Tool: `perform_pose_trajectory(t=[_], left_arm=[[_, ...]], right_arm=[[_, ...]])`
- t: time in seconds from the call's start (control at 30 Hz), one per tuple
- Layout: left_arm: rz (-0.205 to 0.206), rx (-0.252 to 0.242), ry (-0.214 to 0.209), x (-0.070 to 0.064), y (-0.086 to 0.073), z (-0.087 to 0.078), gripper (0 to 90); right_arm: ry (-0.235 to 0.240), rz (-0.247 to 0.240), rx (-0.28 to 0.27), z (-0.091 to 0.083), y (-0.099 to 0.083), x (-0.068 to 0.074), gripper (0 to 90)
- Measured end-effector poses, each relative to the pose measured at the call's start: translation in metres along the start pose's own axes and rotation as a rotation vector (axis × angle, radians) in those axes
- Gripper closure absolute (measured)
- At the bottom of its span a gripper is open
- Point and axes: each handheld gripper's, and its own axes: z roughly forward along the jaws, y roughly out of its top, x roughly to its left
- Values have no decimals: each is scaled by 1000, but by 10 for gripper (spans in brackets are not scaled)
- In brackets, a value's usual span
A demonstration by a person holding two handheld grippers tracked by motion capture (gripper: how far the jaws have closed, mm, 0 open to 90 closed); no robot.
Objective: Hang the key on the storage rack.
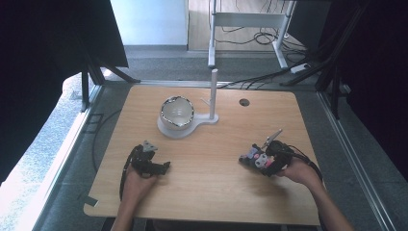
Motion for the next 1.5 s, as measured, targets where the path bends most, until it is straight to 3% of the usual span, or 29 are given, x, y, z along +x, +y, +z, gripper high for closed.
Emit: perform_pose_trajectory(t=[0.23,0.37,0.5,0.67,0.93,1.2,1.5], left_arm=[[-1,0,0,0,0,0,19],[-1,0,0,0,0,0,19],[-1,0,0,0,0,0,19],[-1,0,0,0,0,0,19],[-1,0,0,0,0,0,19],[-1,0,0,0,0,0,19],[2,0,1,0,0,0,19]], right_arm=[[20,-28,99,9,18,1,195],[29,-38,162,17,28,-1,280],[42,-57,182,18,30,-2,326],[36,-72,174,16,29,-1,353],[61,-102,112,-1,30,-6,357],[30,-126,79,-25,39,-8,358],[34,-115,49,-43,49,-17,359]])
